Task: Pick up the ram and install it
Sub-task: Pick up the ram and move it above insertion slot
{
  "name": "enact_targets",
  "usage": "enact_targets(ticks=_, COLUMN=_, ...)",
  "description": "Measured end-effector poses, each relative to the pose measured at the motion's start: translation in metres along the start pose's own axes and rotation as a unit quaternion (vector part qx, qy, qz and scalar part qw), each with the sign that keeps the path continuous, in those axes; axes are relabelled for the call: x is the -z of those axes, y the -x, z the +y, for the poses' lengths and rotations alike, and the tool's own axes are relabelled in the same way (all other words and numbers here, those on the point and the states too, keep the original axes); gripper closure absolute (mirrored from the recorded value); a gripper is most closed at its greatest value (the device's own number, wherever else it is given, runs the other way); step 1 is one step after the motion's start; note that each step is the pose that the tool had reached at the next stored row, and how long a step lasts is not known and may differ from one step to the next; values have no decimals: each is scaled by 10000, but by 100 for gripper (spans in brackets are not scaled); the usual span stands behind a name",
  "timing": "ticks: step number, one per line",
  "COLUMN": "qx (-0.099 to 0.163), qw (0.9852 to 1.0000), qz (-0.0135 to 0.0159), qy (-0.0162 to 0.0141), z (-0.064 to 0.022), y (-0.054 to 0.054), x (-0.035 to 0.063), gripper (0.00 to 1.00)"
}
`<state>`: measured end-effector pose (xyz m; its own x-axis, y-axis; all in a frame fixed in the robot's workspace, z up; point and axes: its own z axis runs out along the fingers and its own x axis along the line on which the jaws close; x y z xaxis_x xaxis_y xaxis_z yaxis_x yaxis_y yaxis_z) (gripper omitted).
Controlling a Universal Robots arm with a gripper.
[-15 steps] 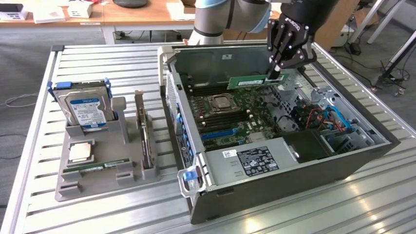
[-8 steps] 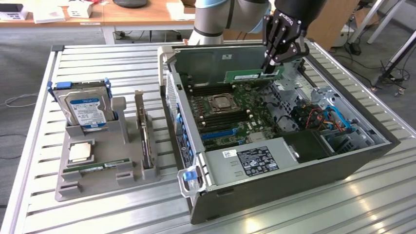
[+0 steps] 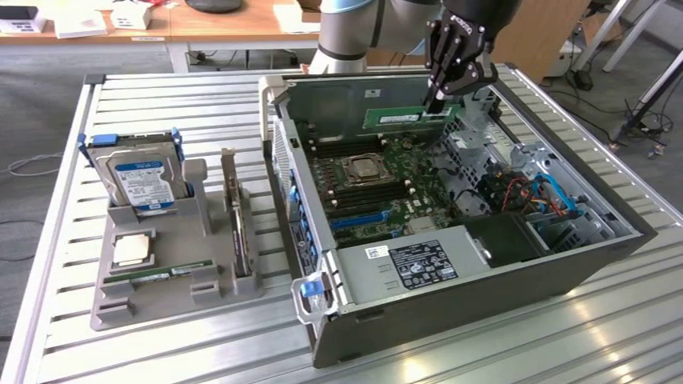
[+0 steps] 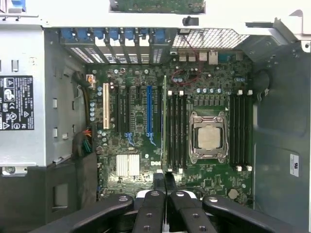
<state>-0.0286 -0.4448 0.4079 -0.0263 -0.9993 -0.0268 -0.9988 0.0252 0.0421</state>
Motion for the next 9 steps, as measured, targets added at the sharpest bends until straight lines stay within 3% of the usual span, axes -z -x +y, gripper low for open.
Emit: enact_targets(ticks=9, qx=2, qw=10000, qz=0, qy=0, z=2, y=117, x=-11, gripper=88)
